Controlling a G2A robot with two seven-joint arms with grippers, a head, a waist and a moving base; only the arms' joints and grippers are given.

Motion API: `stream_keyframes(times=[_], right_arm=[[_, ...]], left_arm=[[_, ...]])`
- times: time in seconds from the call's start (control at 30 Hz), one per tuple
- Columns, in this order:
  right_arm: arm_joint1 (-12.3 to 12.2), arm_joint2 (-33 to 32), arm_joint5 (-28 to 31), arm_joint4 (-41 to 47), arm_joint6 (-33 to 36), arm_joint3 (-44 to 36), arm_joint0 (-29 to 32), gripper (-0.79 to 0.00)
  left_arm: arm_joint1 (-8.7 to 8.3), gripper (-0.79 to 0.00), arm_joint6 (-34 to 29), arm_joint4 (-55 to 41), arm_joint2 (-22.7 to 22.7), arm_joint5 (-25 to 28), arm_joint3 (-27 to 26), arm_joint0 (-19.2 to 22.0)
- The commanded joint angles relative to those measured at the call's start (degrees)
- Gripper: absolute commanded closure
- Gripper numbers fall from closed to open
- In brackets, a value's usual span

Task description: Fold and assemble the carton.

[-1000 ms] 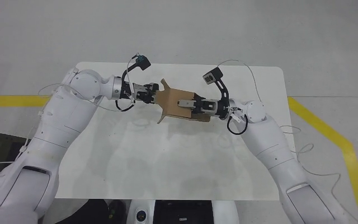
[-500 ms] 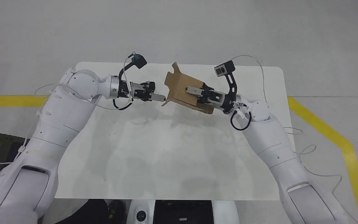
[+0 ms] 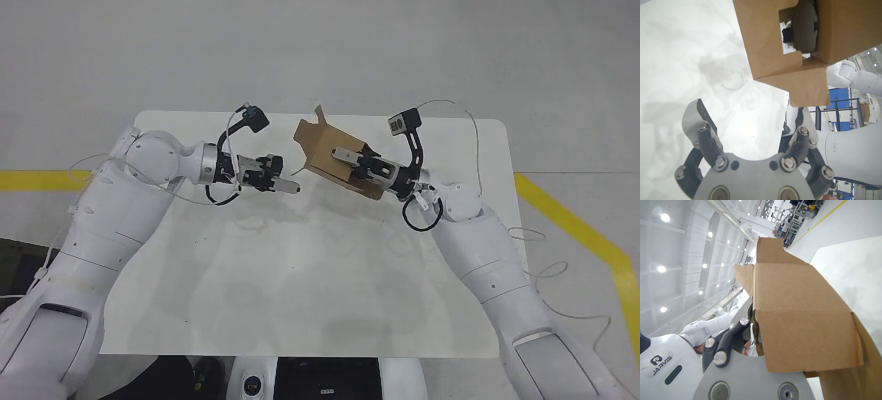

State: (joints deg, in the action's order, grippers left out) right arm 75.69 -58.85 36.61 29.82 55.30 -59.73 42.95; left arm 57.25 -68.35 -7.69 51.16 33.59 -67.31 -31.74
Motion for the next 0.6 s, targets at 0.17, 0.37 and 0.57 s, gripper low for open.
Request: stream_keyframes(times=[0.17, 0.37, 0.57], right_arm=[[0.01, 0.42, -1.71, -0.3, 2.01, -0.12, 0.4, 0.0], [0.26, 1.54, -3.17, 0.69, 5.44, -0.71, 0.17, 0.0], [0.64, 2.59, -3.65, 1.79, 7.75, -0.44, -0.35, 0.0]], left_arm=[[-0.08, -0.785, 0.11, -0.58, 0.78, -0.39, 1.55, 0.68], [-0.08, -0.785, -0.15, -0.9, 0.9, -0.29, 1.75, 0.75], [0.04, -0.785, -0.41, -1.21, 0.65, -0.32, 1.31, 0.72]])
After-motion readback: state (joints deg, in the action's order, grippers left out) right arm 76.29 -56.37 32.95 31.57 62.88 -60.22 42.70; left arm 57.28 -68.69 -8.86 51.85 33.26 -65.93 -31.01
